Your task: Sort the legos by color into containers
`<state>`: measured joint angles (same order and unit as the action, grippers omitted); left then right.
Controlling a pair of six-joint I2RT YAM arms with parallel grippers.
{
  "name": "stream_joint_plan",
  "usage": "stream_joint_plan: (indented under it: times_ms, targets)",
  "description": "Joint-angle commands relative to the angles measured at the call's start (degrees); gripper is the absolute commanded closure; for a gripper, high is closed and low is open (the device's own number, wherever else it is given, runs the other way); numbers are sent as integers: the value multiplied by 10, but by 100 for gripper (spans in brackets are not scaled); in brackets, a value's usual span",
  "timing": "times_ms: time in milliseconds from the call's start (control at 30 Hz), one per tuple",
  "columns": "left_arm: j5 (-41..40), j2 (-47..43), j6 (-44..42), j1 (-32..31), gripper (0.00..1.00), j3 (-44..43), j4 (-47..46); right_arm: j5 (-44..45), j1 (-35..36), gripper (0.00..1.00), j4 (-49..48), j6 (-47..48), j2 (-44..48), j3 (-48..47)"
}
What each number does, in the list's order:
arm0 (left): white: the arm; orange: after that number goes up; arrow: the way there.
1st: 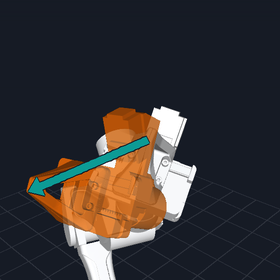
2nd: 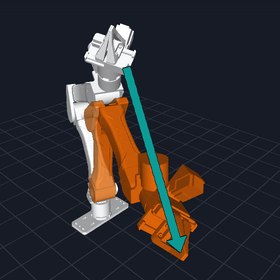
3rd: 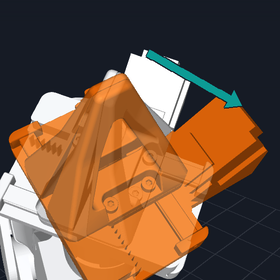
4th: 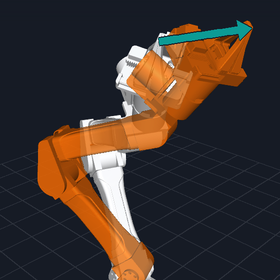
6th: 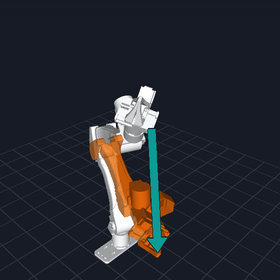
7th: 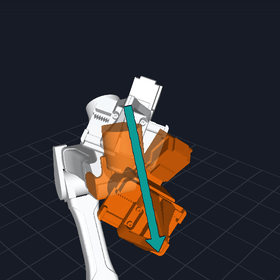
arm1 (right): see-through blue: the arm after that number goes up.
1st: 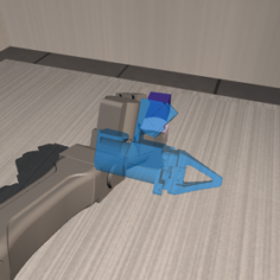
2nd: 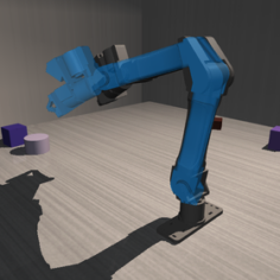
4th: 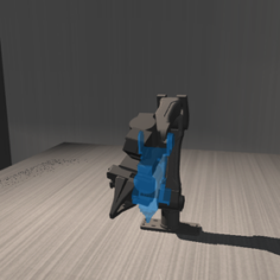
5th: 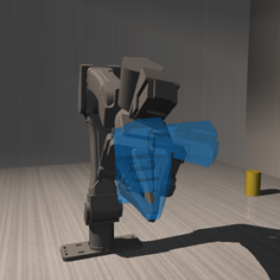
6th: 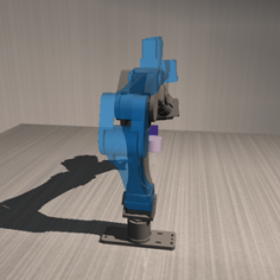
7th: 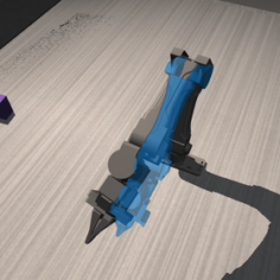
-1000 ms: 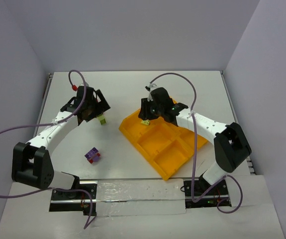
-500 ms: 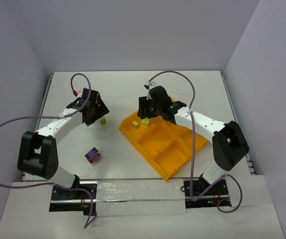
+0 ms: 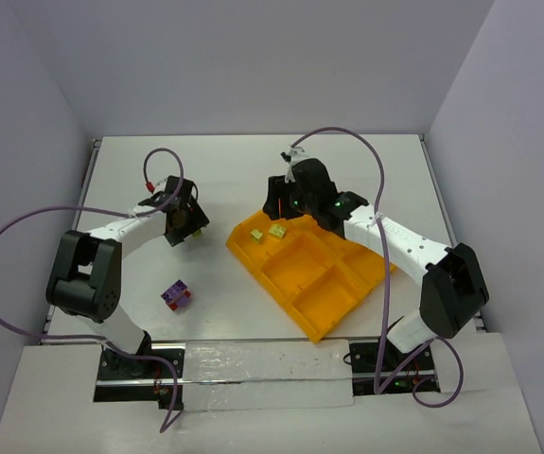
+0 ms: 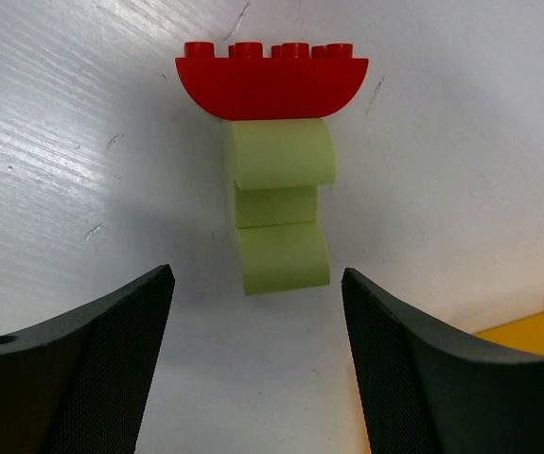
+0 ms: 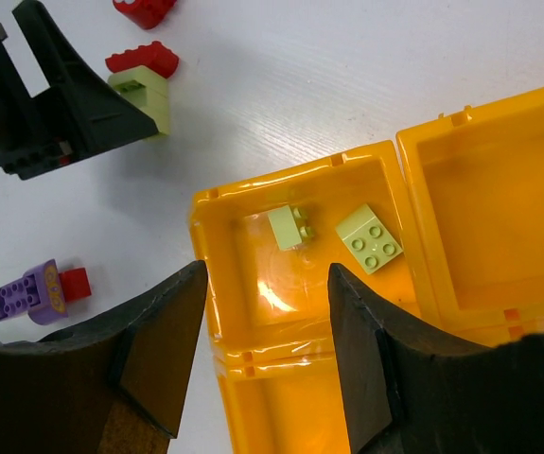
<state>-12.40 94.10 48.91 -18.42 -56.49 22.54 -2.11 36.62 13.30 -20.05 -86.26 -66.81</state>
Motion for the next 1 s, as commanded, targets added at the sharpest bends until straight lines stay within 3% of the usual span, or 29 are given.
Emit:
stream_joint_plan:
  times_ms: [0,200,500,567,767,967]
  targets:
    - [-37,23,-12,-12,23,-23,-26,5,2,38,-6,4,17,-8]
    - [-67,57,-30,-21,28,-50,-13,2,2,38,-4,4,13,-12]
    - [-104,69,-38,-35,43,-67,-2,-6,3,38,-3,1,5,-20]
    - [-101,73,-41,-36,54,-73,2,-7,5,38,0,-1,4,-23]
    - [-94,53,-49,-47,99,-80,22,-5,5,38,1,-3,12,-24]
    - [-53,-24,-68,-49,100,-93,56,-2,5,38,3,-2,37,-17]
